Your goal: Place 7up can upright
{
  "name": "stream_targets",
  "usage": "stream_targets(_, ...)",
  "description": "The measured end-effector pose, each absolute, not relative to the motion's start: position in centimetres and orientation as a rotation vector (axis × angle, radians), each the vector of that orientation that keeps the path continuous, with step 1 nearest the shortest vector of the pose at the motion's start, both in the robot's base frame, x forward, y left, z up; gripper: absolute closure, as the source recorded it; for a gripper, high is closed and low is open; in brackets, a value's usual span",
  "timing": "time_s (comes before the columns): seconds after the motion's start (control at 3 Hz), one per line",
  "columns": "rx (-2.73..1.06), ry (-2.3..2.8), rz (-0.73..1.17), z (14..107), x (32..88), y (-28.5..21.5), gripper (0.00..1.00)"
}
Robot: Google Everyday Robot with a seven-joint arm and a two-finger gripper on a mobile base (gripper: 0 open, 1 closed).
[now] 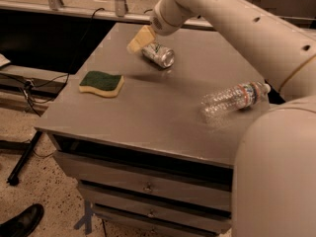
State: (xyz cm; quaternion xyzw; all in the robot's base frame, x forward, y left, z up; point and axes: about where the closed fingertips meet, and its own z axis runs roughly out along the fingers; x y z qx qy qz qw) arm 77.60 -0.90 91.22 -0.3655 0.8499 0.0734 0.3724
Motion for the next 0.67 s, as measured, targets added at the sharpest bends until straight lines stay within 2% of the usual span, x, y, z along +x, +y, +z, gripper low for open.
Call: stream_targets(0.67, -0.905, 2.288, 0.063, 88.1, 81.3, 0.1, 0.00)
